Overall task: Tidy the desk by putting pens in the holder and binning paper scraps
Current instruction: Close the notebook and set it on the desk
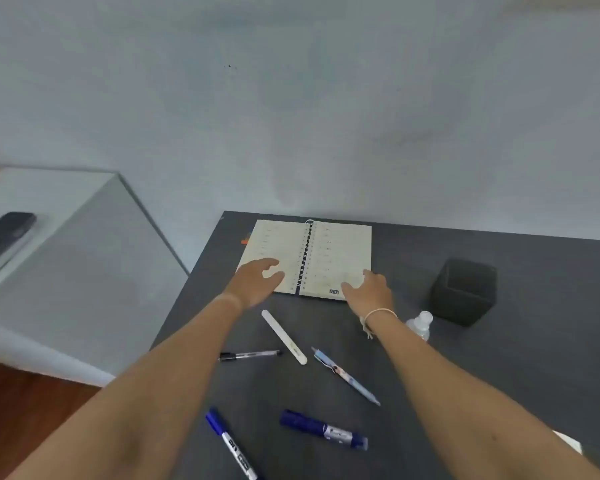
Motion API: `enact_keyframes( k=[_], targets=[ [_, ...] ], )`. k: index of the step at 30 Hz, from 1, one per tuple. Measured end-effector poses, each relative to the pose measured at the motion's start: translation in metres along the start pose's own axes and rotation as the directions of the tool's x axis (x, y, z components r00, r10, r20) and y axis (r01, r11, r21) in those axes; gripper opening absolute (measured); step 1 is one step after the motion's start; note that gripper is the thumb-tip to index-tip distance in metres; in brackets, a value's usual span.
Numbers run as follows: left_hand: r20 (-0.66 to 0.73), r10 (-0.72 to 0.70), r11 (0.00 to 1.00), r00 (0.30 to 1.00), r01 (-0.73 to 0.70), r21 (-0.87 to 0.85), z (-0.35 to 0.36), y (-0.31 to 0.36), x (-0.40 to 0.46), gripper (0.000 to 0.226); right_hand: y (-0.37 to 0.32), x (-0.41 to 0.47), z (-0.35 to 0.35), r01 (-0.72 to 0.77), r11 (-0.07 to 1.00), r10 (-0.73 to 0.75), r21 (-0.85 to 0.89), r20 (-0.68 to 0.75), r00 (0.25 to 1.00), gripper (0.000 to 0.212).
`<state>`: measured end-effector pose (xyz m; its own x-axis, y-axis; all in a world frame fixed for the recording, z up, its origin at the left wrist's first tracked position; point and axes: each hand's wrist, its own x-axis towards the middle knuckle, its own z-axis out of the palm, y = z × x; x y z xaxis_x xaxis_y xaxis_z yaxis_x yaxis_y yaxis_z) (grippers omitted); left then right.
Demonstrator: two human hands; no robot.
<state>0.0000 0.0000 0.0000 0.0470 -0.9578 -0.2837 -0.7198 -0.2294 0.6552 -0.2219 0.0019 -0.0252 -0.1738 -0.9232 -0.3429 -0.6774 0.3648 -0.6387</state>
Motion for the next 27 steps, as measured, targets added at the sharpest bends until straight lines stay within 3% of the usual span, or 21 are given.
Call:
enact_keyframes(
  k=[13,27],
  targets=[
    [0.081,-0.043,0.986,0.996,0.055,-0.158,0.02,-0.007,0.075,0.044,-0.001,0.048,0.013,-0.311,0.949,0.315,0.054,-0.098,0.944,0.052],
    [0.189,-0.047,0.952,0.981,0.101,-0.288,0.034,-0.003,0.089,0.048,-0.003,0.051,0.021,-0.275,0.958,0.284,0.074,-0.146,0.948,0.034]
  ],
)
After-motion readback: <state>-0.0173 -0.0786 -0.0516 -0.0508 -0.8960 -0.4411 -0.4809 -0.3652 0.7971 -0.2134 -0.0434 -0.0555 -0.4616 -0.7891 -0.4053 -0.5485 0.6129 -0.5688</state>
